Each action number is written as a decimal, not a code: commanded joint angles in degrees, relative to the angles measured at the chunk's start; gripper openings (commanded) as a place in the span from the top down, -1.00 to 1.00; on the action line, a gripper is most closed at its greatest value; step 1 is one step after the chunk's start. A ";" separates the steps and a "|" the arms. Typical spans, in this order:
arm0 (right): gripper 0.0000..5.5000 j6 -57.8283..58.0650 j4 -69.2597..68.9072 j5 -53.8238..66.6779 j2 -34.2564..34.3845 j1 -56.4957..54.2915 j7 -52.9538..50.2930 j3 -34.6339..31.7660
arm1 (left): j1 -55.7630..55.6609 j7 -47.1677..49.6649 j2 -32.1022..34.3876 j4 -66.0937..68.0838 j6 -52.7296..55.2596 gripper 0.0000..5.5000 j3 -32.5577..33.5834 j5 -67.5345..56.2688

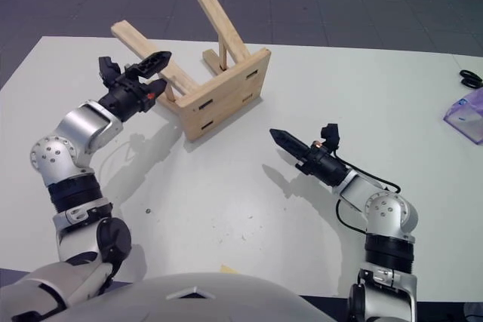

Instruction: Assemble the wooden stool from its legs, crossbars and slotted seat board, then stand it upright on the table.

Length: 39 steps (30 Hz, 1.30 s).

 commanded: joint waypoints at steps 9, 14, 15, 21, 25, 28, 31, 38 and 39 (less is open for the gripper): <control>-0.96 -3.38 -1.37 -2.45 1.19 2.84 0.37 0.14 | 18.78 -27.34 13.12 -26.36 -14.49 -0.95 -20.30 27.27; -0.96 -3.85 -1.26 -2.98 1.19 2.31 0.37 0.87 | 17.39 -33.44 12.83 -23.92 -19.00 -0.95 -26.90 33.69; -0.96 -3.86 -0.97 -3.06 1.17 1.95 0.34 0.93 | 16.99 -34.05 13.26 -22.27 -19.75 -0.95 -28.23 36.09; -0.96 -4.11 0.30 -4.22 0.32 0.32 0.92 1.29 | 16.07 -38.30 17.19 -11.68 -28.49 -0.95 -33.64 51.84; -0.96 -4.08 0.40 -4.80 0.41 0.28 1.46 1.68 | 17.13 -40.78 15.71 -9.89 -32.49 -0.90 -36.02 55.85; -0.96 -4.14 0.19 -5.06 0.69 0.48 1.50 1.92 | 17.49 -42.52 14.22 -9.52 -34.36 -0.75 -36.52 56.24; -0.96 -4.16 0.09 -5.26 0.80 0.60 1.41 2.23 | 16.93 -43.52 12.86 -8.83 -35.57 -0.59 -36.22 56.48; -0.96 -5.04 0.99 -6.53 0.73 -0.20 1.71 2.59 | 15.53 -45.07 13.22 -4.99 -39.70 -0.20 -37.76 62.38; -0.96 -5.15 1.13 -6.65 0.74 -0.32 1.69 2.53 | 15.61 -45.06 13.19 -4.31 -40.27 -0.12 -37.89 63.23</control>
